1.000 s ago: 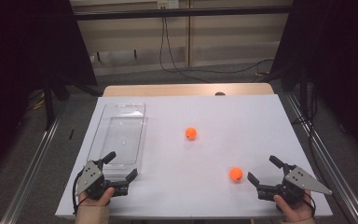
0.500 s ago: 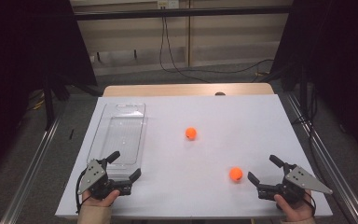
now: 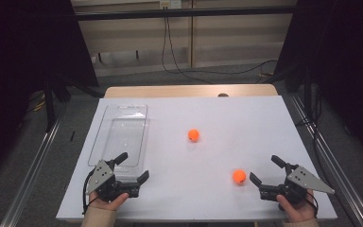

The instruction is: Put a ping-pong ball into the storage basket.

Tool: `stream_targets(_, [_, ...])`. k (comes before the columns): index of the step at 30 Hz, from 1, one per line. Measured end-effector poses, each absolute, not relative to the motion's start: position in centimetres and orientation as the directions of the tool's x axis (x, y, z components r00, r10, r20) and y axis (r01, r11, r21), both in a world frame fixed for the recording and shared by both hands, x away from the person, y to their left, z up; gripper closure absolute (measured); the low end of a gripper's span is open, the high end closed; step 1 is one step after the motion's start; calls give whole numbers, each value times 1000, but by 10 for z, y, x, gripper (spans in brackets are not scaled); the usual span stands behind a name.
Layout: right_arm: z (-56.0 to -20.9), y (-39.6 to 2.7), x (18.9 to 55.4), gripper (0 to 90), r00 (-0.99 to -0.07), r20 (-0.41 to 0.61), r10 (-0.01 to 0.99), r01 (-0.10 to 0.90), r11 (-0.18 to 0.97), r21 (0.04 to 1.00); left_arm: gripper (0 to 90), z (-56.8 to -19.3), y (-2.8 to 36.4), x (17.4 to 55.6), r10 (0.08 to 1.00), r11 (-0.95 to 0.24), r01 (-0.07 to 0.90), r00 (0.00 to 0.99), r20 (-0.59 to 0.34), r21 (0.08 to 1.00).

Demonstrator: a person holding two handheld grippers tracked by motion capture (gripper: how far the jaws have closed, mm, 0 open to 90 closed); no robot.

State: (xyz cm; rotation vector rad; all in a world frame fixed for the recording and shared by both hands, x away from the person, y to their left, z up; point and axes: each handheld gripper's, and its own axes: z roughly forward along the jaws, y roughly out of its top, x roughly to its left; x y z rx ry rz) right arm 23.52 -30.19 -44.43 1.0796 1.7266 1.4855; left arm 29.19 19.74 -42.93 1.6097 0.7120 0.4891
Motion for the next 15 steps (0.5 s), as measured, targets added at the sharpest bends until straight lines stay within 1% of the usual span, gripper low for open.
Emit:
stream_targets(3, [-444,-301,236,7,-483,58,874,186,38,982,10,-429,194,292,687,-51,183,720,-99,982])
stream_targets(5, [-444,-301,236,7,-483,60,874,187,36,982,10,-429,190,292,684,-70,187,724,-89,980])
stream_targets(15, [-443,-300,238,7,-485,61,872,185,35,982,10,-427,173,294,661,-72,185,745,-92,980])
